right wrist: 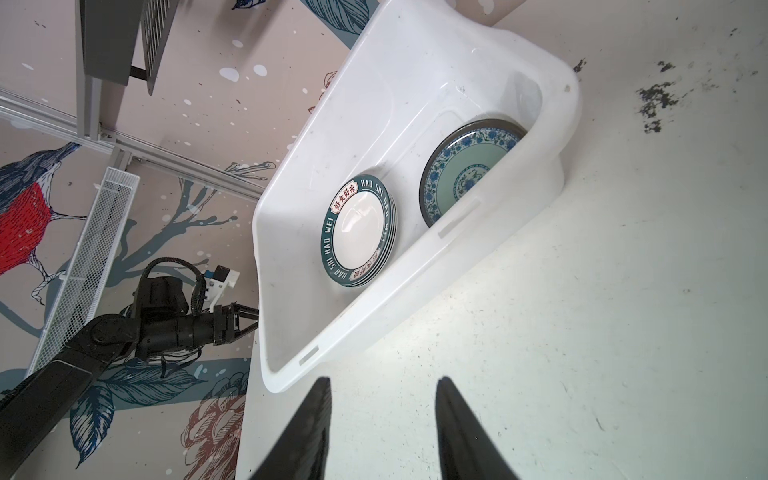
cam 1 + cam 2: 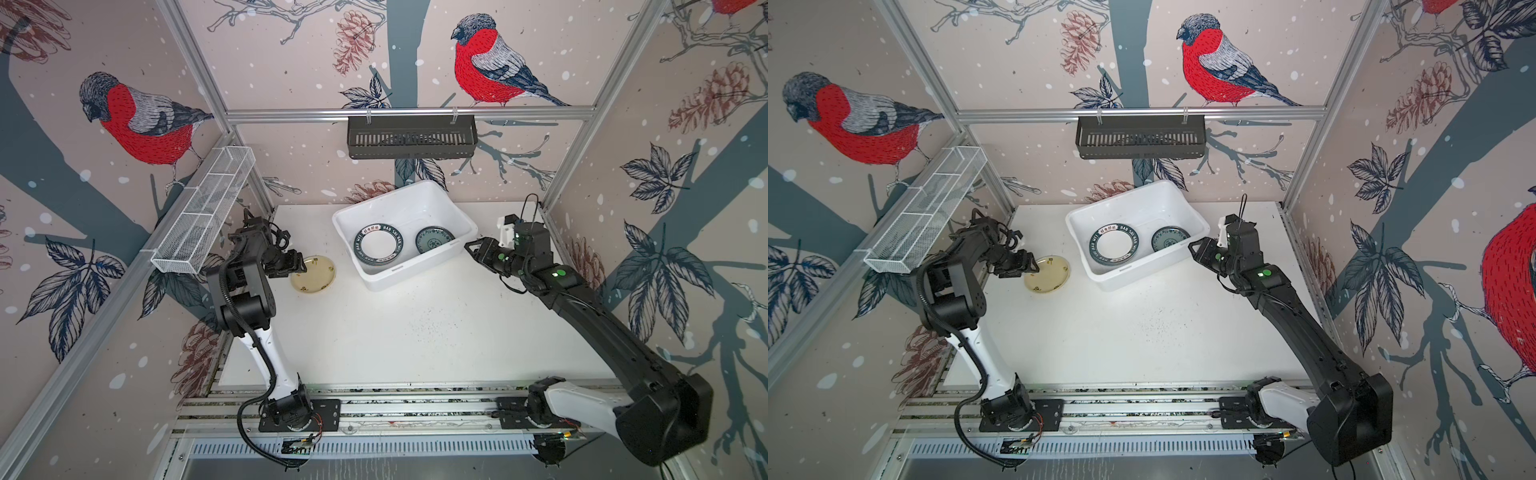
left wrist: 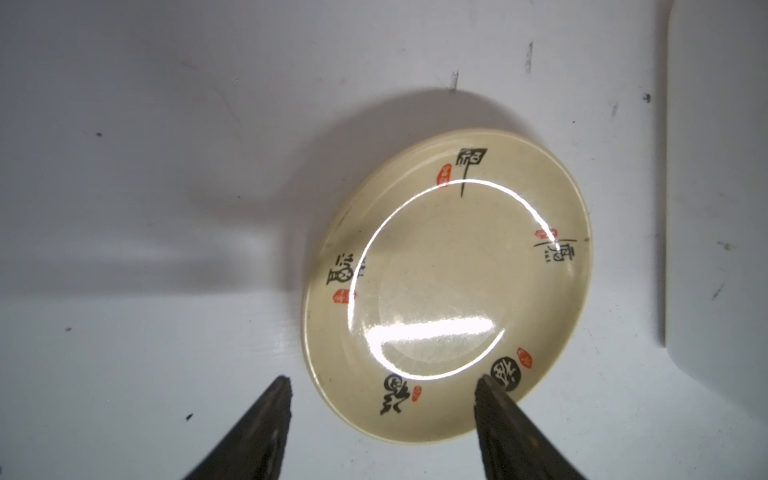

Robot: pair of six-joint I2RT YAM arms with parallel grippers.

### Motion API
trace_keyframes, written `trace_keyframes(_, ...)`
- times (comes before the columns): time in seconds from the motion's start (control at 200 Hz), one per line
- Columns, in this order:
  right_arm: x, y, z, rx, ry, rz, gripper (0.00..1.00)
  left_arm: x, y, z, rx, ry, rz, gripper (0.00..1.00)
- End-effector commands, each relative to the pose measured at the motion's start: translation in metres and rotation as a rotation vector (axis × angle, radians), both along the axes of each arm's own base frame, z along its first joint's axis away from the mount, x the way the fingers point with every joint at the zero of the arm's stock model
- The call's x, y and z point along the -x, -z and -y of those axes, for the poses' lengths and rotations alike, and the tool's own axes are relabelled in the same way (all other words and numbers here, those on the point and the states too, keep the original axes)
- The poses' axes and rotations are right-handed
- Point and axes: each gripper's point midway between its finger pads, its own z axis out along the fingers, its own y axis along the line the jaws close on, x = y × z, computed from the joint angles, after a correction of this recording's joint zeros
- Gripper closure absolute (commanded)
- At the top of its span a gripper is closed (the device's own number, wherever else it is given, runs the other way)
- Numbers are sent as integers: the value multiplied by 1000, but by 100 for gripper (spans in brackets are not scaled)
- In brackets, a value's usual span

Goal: Place the plates into the plastic bin on the countertop
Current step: 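Lower the left gripper and pinch the cream plate's rim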

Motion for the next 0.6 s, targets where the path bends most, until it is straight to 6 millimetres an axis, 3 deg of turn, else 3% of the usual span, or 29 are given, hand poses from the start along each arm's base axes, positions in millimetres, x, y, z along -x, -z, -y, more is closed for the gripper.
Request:
trace_keyframes(0.0, -1, -9, -2, -11, -9, 35, 57, 6, 0, 4, 30, -11, -36, 31)
trace_keyframes(0.595, 3, -6, 3, -6, 5, 31, 57, 11, 17, 11, 88, -58, -114, 40)
